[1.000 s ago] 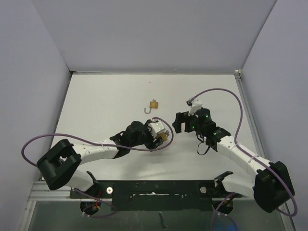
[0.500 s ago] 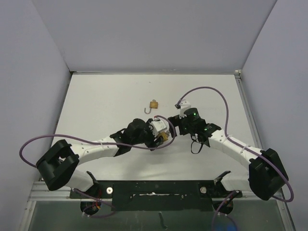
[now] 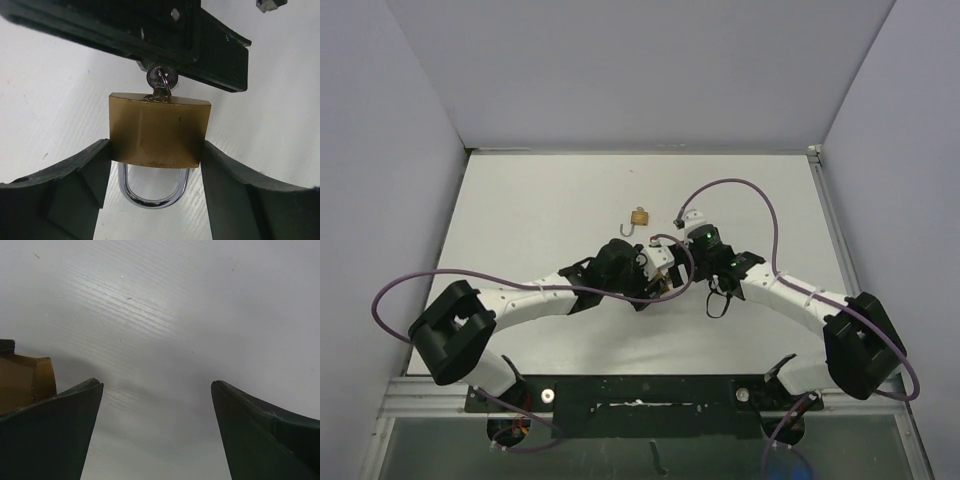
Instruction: Unlock with the key
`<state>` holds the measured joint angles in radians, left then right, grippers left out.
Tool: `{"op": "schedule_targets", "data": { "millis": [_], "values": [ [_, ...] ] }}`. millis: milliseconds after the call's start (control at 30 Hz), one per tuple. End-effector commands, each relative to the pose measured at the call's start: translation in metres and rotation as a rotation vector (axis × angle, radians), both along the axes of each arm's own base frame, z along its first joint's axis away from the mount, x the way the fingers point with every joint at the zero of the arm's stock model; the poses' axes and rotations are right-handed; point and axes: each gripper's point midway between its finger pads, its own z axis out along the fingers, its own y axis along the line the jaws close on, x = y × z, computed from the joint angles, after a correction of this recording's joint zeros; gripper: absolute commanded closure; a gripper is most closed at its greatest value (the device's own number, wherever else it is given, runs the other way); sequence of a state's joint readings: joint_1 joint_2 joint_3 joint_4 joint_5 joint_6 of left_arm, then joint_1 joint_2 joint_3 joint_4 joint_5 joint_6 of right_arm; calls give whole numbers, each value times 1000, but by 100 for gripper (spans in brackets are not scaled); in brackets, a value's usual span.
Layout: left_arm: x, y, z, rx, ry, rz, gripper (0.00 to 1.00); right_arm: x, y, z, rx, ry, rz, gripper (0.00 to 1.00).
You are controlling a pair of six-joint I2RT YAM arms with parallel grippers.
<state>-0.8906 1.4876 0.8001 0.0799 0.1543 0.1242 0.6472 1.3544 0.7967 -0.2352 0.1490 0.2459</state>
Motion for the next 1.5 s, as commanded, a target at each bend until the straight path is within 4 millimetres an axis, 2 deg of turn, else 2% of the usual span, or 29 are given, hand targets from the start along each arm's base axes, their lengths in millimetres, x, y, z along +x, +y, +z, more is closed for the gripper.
{"op": "schedule_targets", "data": {
  "millis": [0,233,400,500,633,800,900,1000,1133,1300,1467],
  "values": [
    [22,-41,71,-184,-122,-27,100,6,21,16,32,-25,18,4],
    [24,-38,87,-228,-167,4,100,6,20,6,-3,6,12,4],
    [25,-38,99,-261,-193,8,100,6,24,6,4,4,19,4],
    [27,-39,100,-260,-194,11,100,7,24,6,5,10,14,4],
    [27,-34,95,-248,-193,28,100,12,12,5,23,24,-39,2],
    [23,-26,93,-248,-190,44,100,25,-15,8,220,64,-112,3],
    [21,-21,94,-263,-193,55,100,31,-32,12,257,59,-149,4],
    [19,-18,96,-278,-196,63,100,34,-38,15,292,62,-157,4],
    [20,-19,94,-281,-187,73,100,35,-38,27,414,49,-164,5],
    [22,-21,89,-291,-170,86,100,33,-32,54,698,21,-148,10],
    [23,-26,82,-298,-145,91,100,30,-23,72,858,-5,-86,24]
  ]
}}
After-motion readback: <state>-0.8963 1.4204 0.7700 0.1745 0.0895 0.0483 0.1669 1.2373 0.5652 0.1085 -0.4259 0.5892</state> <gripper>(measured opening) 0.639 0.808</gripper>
